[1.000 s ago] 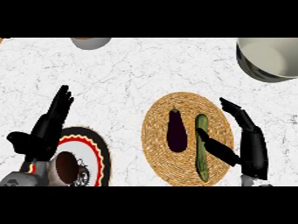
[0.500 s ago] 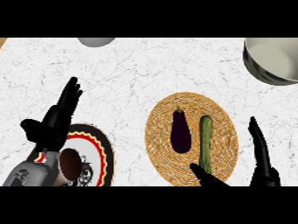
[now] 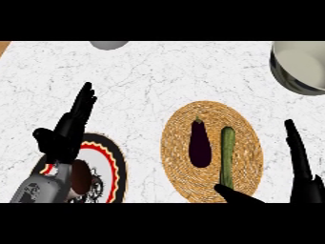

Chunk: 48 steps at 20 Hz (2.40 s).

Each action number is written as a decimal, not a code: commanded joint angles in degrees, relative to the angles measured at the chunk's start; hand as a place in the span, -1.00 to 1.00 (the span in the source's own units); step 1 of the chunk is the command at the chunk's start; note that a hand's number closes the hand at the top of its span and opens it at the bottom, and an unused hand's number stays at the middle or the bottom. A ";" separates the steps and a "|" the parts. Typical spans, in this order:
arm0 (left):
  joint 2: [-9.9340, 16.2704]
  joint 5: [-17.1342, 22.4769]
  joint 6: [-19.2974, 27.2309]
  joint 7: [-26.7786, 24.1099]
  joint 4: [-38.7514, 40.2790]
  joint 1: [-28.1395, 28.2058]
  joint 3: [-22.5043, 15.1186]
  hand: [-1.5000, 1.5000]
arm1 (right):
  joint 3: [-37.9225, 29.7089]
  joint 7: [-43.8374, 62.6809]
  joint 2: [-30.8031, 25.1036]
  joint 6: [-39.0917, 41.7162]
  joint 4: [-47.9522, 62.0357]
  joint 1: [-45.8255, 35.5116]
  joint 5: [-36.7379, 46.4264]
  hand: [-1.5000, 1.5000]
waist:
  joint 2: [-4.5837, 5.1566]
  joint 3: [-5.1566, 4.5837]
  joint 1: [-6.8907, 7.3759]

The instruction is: Pick the squash from the placemat and place it in the bowl

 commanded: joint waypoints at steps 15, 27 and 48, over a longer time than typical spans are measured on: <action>-3.35 -3.09 -4.59 1.14 0.31 -0.15 5.03 0.00 | -3.07 5.95 2.46 11.68 6.99 -2.01 -7.41 -1.00 | -0.02 0.13 -0.11; -6.50 -6.53 -5.05 -1.03 1.25 0.91 5.85 0.00 | -4.70 -3.36 3.17 7.53 4.18 2.85 -15.03 -1.00 | -0.02 0.13 -0.15; -7.92 -8.62 -8.89 2.37 -1.48 1.07 9.50 0.00 | -6.94 -12.67 2.98 2.95 20.00 1.88 -19.13 -1.00 | -0.01 0.11 -0.12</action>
